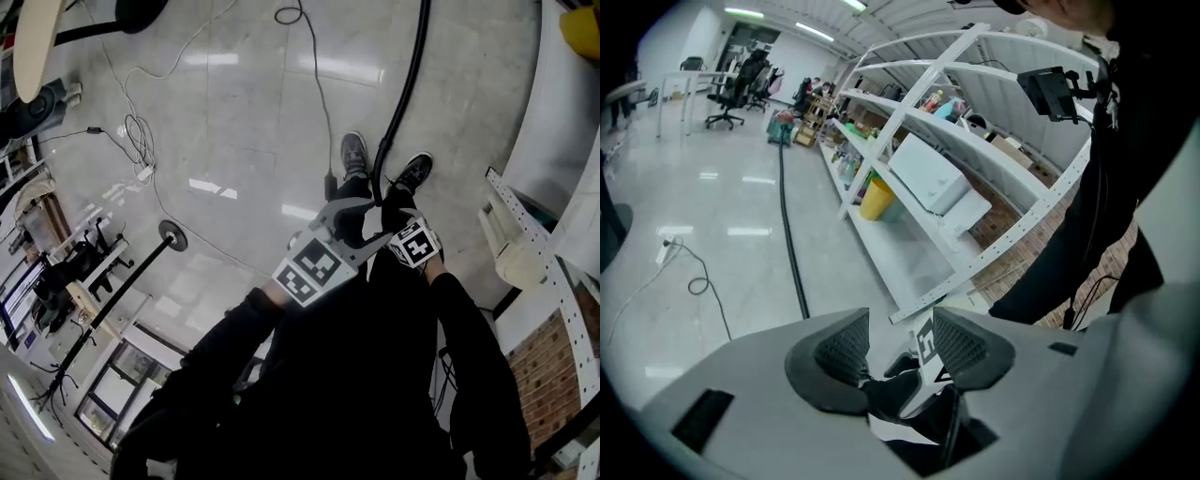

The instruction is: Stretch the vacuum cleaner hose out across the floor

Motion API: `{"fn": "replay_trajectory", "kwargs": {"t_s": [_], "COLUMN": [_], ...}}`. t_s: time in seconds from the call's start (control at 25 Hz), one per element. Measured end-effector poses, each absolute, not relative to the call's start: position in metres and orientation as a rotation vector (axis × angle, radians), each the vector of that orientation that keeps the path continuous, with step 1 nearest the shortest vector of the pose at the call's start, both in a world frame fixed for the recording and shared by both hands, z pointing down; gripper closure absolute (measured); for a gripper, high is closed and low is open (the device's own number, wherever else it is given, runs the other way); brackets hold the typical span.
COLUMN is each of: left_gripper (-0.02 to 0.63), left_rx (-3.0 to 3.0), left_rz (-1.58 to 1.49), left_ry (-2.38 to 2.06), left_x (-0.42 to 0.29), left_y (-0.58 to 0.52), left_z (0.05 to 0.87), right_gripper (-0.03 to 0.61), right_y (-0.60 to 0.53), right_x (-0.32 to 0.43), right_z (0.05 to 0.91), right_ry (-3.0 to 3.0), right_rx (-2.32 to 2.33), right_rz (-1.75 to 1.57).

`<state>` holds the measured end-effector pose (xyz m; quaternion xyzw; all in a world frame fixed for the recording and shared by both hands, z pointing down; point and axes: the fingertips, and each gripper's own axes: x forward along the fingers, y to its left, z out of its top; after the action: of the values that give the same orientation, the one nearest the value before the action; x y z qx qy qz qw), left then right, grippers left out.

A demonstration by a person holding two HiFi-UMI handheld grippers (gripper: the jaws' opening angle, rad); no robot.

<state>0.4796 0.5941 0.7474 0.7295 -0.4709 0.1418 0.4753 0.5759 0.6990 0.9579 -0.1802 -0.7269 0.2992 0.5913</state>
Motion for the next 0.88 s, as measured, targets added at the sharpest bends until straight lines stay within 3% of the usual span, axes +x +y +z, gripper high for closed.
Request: {"fn": "replay_trajectory", "kwargs": {"t_s": [0.48, 0.52, 0.56, 0.64, 0.88], "left_gripper": [0.388, 0.388, 0.388, 0.388, 0.388], "left_rx": [1.858, 1.867, 1.877, 1.894, 1.927], "left_rz": [0.332, 0.329, 0.327, 0.305, 0.185], "left_ry": [-1.373, -1.385, -1.396, -1.41, -1.437], "left_x": [0.414, 0.411, 0.41, 0.408, 0.407], "left_y": [0.566, 0.564, 0.564, 0.565, 0.555], "left_z": [0.595, 0.584, 0.573, 0.552, 0.51], "right_gripper": [0.204, 0.227, 0.297, 0.517, 0.554], "right_y": [0.555, 0.549, 0.545, 0.541, 0.528], "right_x": [0.508, 0.504, 0.5, 0.495, 0.481], "right_z": [0.759, 0.74, 0.72, 0.681, 0.597], "right_ry": [-2.027, -2.057, -2.088, -2.152, -2.32], "right_rx": [-0.006, 0.013, 0.028, 0.04, -0.007], "right_rz": [0.978, 1.027, 1.071, 1.126, 0.87]}}
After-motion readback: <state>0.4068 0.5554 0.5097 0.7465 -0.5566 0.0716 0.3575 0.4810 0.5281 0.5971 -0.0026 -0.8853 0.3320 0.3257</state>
